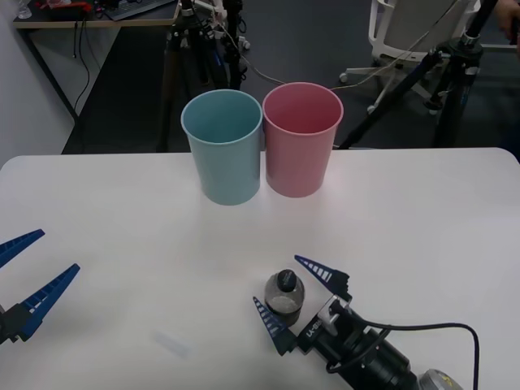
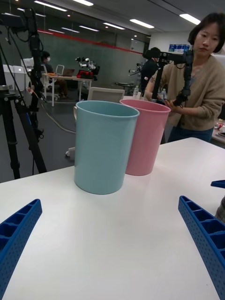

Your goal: Grasp the object on the table and drop it into the matching bin: aluminum can to the light blue bin, PET bottle to the pink bin.

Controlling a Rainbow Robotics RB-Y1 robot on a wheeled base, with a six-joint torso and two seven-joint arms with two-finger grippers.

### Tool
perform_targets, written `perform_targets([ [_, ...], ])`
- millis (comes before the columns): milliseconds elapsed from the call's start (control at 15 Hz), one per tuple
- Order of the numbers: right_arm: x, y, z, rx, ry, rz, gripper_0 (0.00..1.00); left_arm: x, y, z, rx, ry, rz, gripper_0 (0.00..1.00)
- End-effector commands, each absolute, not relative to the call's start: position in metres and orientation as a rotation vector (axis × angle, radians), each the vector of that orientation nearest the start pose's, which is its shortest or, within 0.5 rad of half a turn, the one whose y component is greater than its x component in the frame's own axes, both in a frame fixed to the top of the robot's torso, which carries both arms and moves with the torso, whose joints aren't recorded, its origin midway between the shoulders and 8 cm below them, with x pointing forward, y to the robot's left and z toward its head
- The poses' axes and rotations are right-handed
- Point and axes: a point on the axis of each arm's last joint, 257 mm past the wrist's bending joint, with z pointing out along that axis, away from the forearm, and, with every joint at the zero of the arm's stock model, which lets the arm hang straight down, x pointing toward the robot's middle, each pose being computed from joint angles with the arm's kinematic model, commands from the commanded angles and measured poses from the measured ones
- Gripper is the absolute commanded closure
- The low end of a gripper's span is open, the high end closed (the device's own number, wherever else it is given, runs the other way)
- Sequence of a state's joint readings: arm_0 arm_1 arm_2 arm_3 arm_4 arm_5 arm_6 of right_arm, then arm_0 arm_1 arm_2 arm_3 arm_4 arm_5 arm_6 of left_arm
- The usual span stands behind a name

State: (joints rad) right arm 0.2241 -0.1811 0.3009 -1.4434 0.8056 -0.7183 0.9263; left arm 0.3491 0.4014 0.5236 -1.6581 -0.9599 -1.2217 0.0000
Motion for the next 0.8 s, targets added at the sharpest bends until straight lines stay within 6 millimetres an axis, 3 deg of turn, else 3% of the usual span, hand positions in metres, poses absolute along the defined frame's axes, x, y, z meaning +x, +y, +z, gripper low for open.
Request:
perform_targets([
  [67,0.374,-0.039,-0.296,-0.699,1.332,0.459,0.57,0.342,0.33,-0.169,0.465,1.441,-0.567,0.0],
  [133,0.374,-0.039,-0.296,-0.701,1.331,0.457,0.83,0.342,0.33,-0.169,0.465,1.441,-0.567,0.0],
  [200,0.374,-0.04,-0.296,-0.696,1.331,0.456,0.89,0.342,0.33,-0.169,0.465,1.441,-0.567,0.0],
  [467,0.373,-0.041,-0.298,-0.697,1.336,0.449,1.0,0.342,0.33,-0.169,0.465,1.441,-0.567,0.0],
  [600,0.374,-0.044,-0.297,-0.69,1.335,0.446,1.0,0.342,0.33,-0.169,0.465,1.441,-0.567,0.0],
  [800,0.374,-0.068,-0.29,-0.673,1.335,0.401,1.0,0.342,0.33,-0.169,0.465,1.441,-0.567,0.0],
])
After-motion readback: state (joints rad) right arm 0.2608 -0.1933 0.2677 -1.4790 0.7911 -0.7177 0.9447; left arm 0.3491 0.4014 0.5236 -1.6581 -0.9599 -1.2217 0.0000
